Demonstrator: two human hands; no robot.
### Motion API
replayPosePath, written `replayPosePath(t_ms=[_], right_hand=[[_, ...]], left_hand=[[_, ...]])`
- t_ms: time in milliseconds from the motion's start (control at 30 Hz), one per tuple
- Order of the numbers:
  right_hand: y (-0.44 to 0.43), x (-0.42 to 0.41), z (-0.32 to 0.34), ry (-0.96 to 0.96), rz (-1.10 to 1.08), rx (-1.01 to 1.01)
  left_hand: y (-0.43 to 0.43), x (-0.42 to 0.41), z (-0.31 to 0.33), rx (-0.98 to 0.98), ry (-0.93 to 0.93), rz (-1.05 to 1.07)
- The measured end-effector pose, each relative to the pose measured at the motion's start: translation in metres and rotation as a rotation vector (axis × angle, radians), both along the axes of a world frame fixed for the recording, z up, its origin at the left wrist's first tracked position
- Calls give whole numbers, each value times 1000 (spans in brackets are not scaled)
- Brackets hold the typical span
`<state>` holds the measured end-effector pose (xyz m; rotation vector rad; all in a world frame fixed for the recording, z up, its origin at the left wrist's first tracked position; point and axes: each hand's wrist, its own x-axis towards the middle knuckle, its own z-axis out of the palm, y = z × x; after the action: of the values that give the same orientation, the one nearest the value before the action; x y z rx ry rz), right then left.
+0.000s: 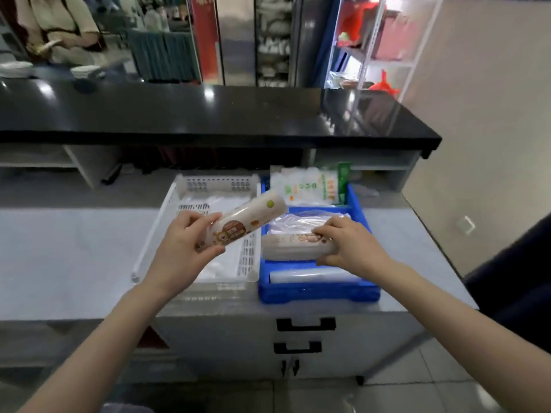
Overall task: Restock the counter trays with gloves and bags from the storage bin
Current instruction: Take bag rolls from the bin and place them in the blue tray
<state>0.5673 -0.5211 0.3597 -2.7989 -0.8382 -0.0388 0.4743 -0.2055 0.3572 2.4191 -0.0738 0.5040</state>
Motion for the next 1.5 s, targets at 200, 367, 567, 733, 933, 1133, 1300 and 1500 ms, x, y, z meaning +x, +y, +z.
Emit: replayPosePath(t_ms=[200,367,567,733,933,1133,1300,1500], right_hand=[[-17,33,-35,71,49,-75],[-9,46,-60,90,98,-48],[-17,45,-72,135,116,26],[-43,33,-65,74,68,43],[-72,18,-53,118,-74,-171],[-59,22,-48,278,-106,-357],[-51,26,-56,417,-193,-208],[-55,17,-67,386,-270,35]], left_hand=[[-61,46,-20,105,98,-35],[-81,62,-32,166,172,30],[-81,67,-41,230,189,26],[-83,75,-44,266,201,-66],[-85,87,-46,302,182,-163],[-88,96,-47,303,152,-206],[-85,96,-49,287,137,-221],[-78,94,-52,264,138,-217]])
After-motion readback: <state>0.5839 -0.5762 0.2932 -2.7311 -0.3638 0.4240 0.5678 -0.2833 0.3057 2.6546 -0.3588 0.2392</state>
